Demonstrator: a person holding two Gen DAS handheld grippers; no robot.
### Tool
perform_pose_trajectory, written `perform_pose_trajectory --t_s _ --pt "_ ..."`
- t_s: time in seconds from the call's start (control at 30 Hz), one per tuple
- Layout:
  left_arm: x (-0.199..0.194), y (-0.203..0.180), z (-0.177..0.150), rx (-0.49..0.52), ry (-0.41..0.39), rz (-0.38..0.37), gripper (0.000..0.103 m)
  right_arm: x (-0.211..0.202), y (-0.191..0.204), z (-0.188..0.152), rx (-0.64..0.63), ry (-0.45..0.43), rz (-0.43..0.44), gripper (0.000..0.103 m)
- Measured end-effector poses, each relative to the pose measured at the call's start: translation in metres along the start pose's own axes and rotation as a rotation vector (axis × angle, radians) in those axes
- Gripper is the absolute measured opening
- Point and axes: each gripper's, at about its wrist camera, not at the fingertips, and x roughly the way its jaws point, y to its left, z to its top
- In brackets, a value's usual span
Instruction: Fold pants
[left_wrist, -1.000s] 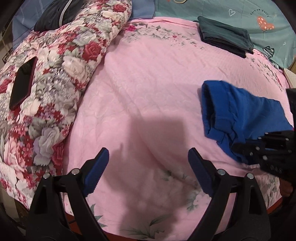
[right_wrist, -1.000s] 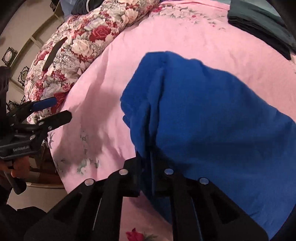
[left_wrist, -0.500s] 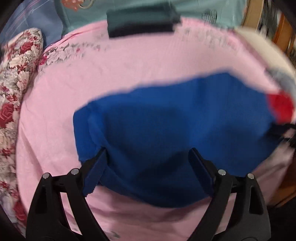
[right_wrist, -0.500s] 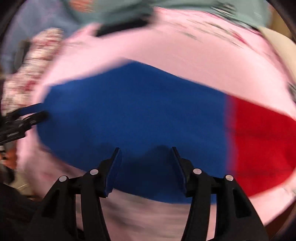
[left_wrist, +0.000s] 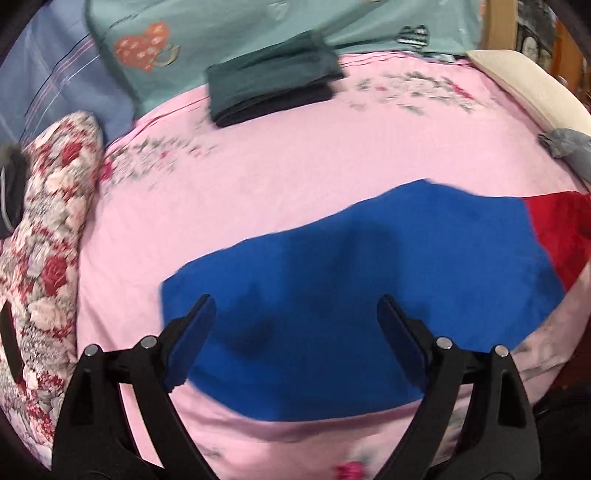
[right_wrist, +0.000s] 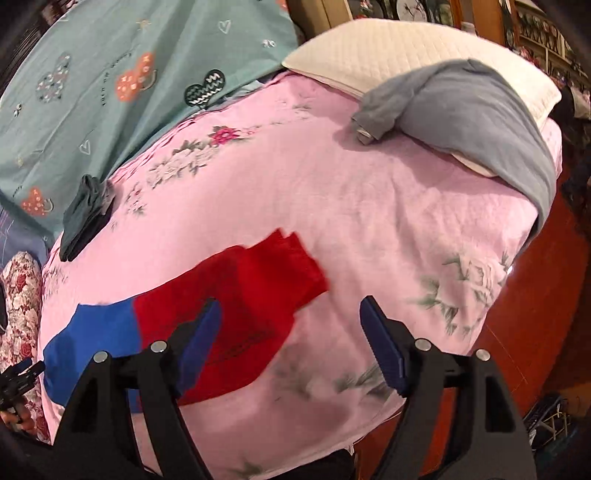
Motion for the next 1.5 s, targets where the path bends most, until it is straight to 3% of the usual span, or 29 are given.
perform_pose_trajectory --t_s 0.27,0.33,0.5,0.6,0.67,0.73,0.83,0.97,1.1,1.23,1.37,1.5 --pt "-0.008 -0.116 0.019 0.151 0.038 -0.056 0.091 0.039 -0.036 0.02 0.038 0.078 0.211 0.076" --pt "-0.007 -0.133 0.02 0.168 0.052 -0.061 0.092 0.046 -0.037 0.021 0.043 0.104 0.269 0.056" --pt "-0.008 -0.166 0.02 0.197 0.087 -0.052 0.092 0.062 -0.037 0.027 0.008 0.156 0.305 0.055" --pt "-0.008 -0.172 0.022 0.197 0.089 -0.04 0.092 0.07 -0.04 0.032 0.007 0.177 0.336 0.056" --pt "-0.011 -0.172 0.023 0.183 0.078 -0.026 0.092 0.071 -0.041 0.033 -0.002 0.187 0.345 0.05" --pt "-0.01 -0.168 0.024 0.149 0.078 -0.017 0.092 0.072 -0.04 0.035 -0.02 0.202 0.34 0.025" --pt "-0.005 -0.158 0.023 0.105 0.1 -0.004 0.092 0.072 -0.039 0.034 0.021 0.223 0.368 0.019" --pt "-0.006 -0.138 0.02 0.066 0.095 0.036 0.092 0.051 -0.03 0.041 0.058 0.181 0.382 0.017" --pt "-0.013 -0.106 0.017 0.037 0.059 0.1 0.092 0.01 0.009 0.058 -0.032 0.083 0.412 0.017" --pt "-0.021 -0.06 0.007 -0.048 0.043 0.139 0.092 -0.024 0.082 0.065 -0.197 0.003 0.464 0.017" --pt "-0.032 -0.009 -0.018 -0.165 0.037 0.17 0.092 -0.034 0.178 0.037 -0.443 -0.05 0.478 0.017" --pt "-0.036 0.034 -0.052 -0.252 0.069 0.188 0.092 -0.003 0.256 -0.017 -0.644 0.0 0.466 0.017"
